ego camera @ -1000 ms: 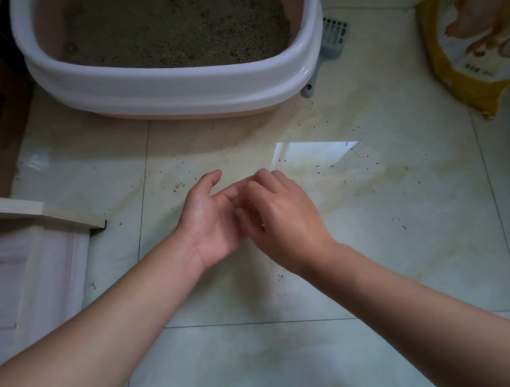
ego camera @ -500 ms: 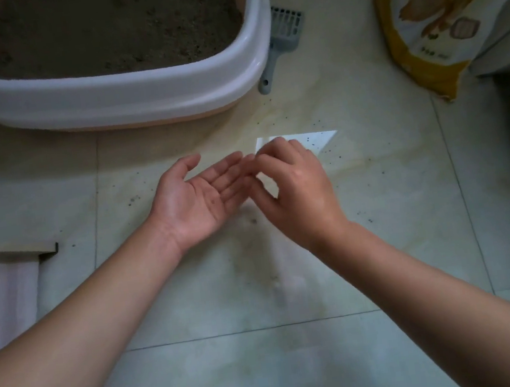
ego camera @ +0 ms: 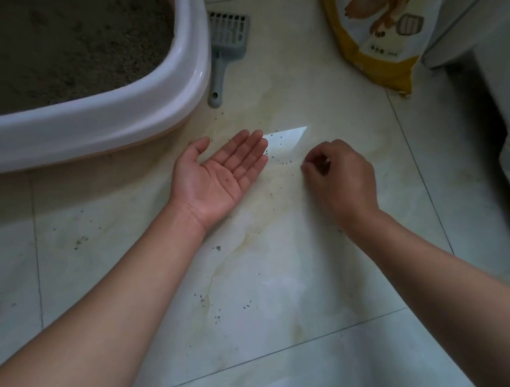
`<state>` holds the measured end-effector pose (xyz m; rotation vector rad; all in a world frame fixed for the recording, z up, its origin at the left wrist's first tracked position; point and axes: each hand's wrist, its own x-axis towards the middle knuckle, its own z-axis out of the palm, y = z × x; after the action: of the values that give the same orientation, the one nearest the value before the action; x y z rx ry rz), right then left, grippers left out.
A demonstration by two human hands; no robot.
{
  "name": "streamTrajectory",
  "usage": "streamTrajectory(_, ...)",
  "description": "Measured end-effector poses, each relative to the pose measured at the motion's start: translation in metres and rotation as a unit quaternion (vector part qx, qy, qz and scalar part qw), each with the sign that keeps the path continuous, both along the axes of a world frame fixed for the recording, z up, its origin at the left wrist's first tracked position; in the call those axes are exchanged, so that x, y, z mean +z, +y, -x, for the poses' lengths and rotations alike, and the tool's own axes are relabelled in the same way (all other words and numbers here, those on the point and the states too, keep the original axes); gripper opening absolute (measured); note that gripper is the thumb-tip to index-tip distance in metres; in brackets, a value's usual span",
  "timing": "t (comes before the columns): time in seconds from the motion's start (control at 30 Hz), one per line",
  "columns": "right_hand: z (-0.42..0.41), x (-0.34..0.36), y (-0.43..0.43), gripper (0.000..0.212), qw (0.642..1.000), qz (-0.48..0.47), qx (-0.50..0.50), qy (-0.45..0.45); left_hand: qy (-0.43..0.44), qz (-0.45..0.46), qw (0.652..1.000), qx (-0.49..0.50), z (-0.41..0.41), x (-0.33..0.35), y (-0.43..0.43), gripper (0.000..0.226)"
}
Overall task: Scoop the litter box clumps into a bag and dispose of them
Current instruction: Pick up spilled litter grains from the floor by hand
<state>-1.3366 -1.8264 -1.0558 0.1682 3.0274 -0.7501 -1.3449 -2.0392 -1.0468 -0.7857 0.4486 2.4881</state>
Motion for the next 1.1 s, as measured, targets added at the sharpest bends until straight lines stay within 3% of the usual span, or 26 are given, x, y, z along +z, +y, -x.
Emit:
streamTrajectory(0.47, 0.01, 0.001, -0.014, 0.014, 0.994, -0.075, 0.075, -0.009, 0.017, -0.004, 1.0, 0.002, 0.005, -0.008, 0.006, 0.057)
streamTrajectory(0.67, -0.003, 0.013, -0.044, 0.006, 0.987, 0.083, 0.116, 0.074, 0.008, 0.005, 1.0, -0.007, 0.004, -0.01, 0.003, 0.061)
streamTrajectory(0.87, 0.0, 0.025, -0.087, 0.01, 0.971, 0.126, 0.182, 0.09, -0.004, 0.001, 1.0, -0.024, 0.001, -0.012, -0.006, 0.061)
streamTrajectory(0.93, 0.002, 0.023, -0.085, 0.011, 0.973, 0.123, 0.168, 0.103, 0.0, -0.004, 1.0, -0.017, 0.002, -0.014, -0.008, 0.058)
streamTrajectory(1.03, 0.006, 0.017, -0.061, 0.008, 0.98, 0.126, 0.061, 0.142, 0.013, -0.021, 1.0, -0.011, 0.002, -0.015, -0.01, 0.055)
streamTrajectory(1.1, 0.006, 0.008, -0.039, 0.008, 0.99, 0.099, 0.001, 0.104, 0.021, -0.031, 0.999, -0.014, 0.001, -0.015, -0.013, 0.056)
